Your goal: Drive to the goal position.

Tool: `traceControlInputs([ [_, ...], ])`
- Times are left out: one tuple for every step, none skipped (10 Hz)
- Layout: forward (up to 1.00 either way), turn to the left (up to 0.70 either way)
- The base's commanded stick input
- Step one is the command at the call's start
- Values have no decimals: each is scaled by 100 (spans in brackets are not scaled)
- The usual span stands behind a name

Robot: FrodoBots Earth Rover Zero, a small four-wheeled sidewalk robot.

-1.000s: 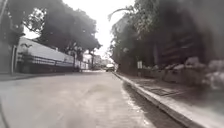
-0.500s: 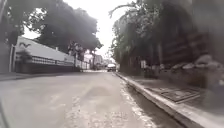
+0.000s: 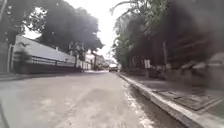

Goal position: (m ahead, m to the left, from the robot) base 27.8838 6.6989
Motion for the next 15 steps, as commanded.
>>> traceControlInputs([
  [70, 0],
  [70, 0],
  [70, 0],
  [70, 0],
  [70, 0],
  [70, 0],
  [70, 0],
  [70, 0],
  [70, 0],
  [70, 0],
  [70, 0],
  [70, 0],
  [70, 0],
  [70, 0],
  [70, 0],
])
